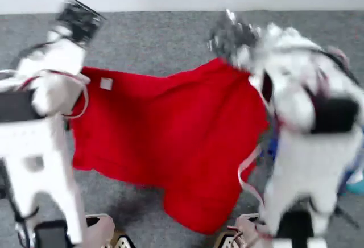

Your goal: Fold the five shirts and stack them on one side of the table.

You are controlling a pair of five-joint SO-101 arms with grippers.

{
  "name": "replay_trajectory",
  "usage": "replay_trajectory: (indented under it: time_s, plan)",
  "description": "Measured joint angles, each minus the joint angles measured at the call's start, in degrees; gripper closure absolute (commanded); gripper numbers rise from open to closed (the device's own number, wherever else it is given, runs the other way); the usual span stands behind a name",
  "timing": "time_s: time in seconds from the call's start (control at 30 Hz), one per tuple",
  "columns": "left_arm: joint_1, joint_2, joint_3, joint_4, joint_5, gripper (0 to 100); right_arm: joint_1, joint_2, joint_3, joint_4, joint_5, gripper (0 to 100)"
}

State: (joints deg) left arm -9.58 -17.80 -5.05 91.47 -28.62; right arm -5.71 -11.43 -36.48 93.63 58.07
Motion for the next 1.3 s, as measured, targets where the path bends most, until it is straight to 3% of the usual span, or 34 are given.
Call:
replay_trajectory:
  time_s: [0.13,0.33,0.6,0.8,1.0,1.17,1.3]
  plan:
    - [0.0,8.1,10.2,-11.3,-0.3,100,0.0,13.7,0.0,-6.2,-2.0,98.8]
    - [0.0,24.0,7.3,-23.5,-0.6,100,0.0,26.9,0.0,-23.3,-3.3,98.8]
    - [0.0,44.7,-17.3,-24.2,-0.6,100,0.0,35.1,0.1,-45.9,-3.4,98.8]
    - [0.1,59.5,-42.5,-18.5,-0.6,100,-0.1,37.1,0.1,-59.3,-3.4,98.8]
    - [0.1,73.0,-65.5,-5.6,-0.8,100,-0.1,37.9,0.1,-57.8,-3.4,98.8]
    - [0.1,79.1,-79.3,6.2,-5.7,100,-0.1,37.9,0.1,-45.6,-3.3,98.8]
    - [-1.1,79.4,-81.5,7.6,-6.9,100,0.0,37.8,0.1,-33.7,-3.3,98.8]
